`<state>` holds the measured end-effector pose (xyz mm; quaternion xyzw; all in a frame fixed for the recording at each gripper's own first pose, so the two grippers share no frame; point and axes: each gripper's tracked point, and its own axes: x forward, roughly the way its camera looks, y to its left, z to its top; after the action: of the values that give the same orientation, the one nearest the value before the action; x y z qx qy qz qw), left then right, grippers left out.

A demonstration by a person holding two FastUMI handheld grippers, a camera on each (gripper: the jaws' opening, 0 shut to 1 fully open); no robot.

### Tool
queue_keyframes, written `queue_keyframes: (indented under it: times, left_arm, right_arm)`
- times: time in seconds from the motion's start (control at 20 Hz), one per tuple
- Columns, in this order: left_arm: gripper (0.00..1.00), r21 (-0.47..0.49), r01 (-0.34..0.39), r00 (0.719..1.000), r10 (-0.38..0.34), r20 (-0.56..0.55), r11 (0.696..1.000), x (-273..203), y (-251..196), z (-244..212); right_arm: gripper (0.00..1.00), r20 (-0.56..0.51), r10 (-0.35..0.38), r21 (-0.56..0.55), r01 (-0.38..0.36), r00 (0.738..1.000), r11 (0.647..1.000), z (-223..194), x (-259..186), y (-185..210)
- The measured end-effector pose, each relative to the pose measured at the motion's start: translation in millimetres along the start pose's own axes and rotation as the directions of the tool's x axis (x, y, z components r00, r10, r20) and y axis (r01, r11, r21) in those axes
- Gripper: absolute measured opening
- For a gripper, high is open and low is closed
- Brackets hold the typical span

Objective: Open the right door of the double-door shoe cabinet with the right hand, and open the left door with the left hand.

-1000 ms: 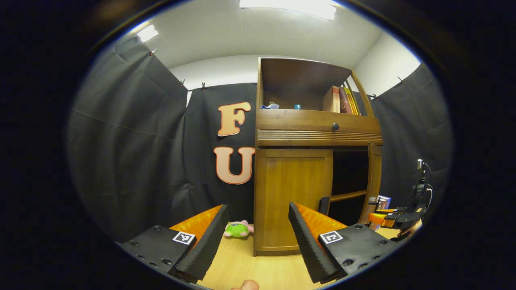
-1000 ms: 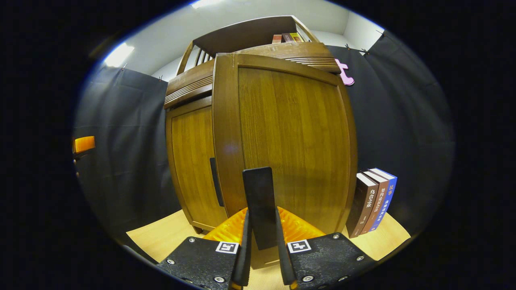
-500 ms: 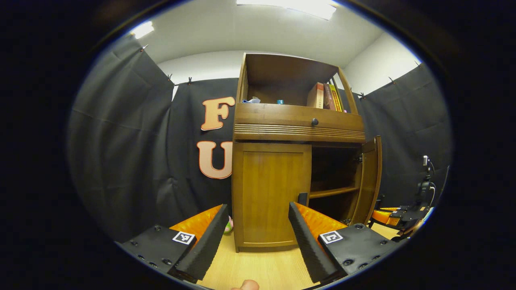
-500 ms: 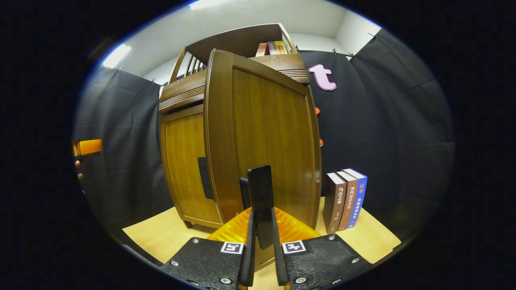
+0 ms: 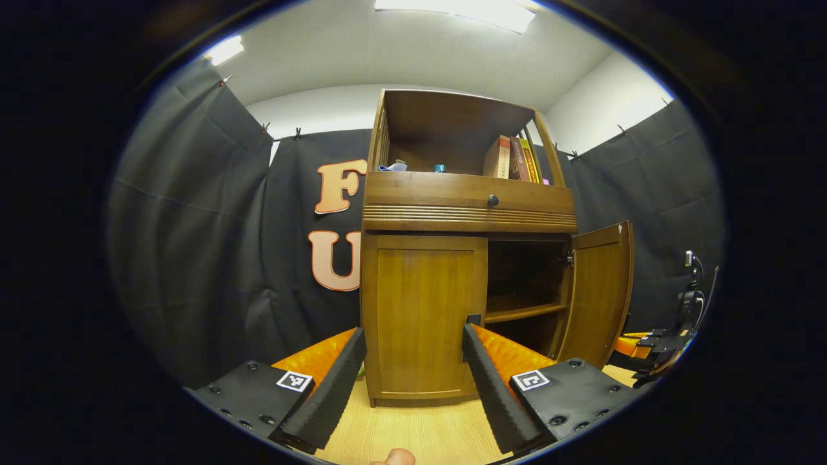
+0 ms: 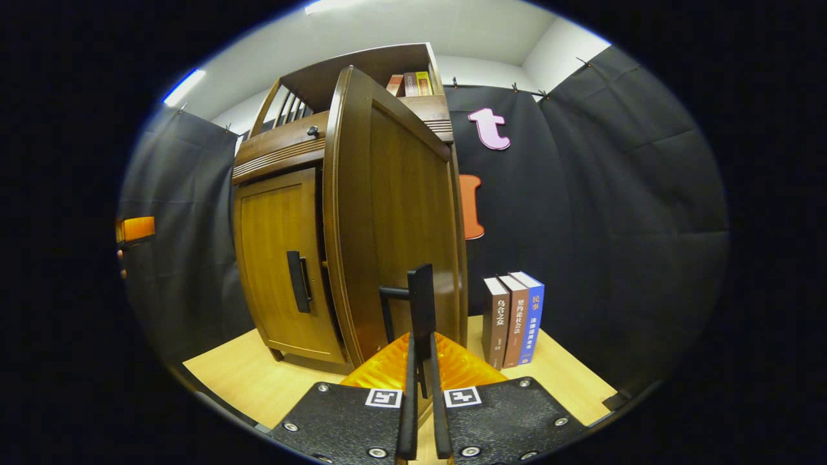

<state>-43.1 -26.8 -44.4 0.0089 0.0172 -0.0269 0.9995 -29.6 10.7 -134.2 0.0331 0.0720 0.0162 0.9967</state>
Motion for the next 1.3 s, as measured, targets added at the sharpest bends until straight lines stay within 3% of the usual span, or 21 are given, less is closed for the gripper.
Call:
queue_keyframes:
  times: [0.2,0.25,0.3,0.35,0.4,0.85,1.3]
  left_arm:
    - [0.95,-0.002,0.019,1.0,-0.019,0.001,1.0,2,-11,1]
    - [0.95,-0.003,0.023,1.0,-0.023,0.001,1.0,3,-14,1]
    - [0.95,-0.002,0.025,1.0,-0.025,0.0,1.0,3,-15,1]
    - [0.95,-0.002,0.026,1.0,-0.026,-0.001,1.0,5,-16,0]
    - [0.95,-0.002,0.026,1.0,-0.026,-0.003,1.0,5,-17,-1]
    - [0.95,0.01,0.028,0.999,-0.028,-0.023,1.0,16,-26,-9]
    - [0.95,0.018,0.037,0.999,-0.037,-0.012,0.999,28,-43,-13]
  right_arm:
    - [0.08,-0.009,-0.002,0.012,0.002,1.0,1.0,1,-3,-8]
    - [0.19,-0.009,-0.002,0.016,0.003,1.0,1.0,1,-4,-10]
    - [0.08,-0.01,-0.004,0.018,0.005,1.0,1.0,2,-4,-12]
    - [0.19,-0.01,-0.008,0.016,0.008,1.0,1.0,2,-6,-15]
    - [0.08,-0.01,-0.011,0.007,0.011,1.0,1.0,2,-7,-17]
    - [0.06,-0.027,-0.001,0.023,0.002,1.0,1.0,-2,-16,-32]
    - [0.05,-0.028,-0.081,0.019,0.081,0.996,0.996,-6,-36,-77]
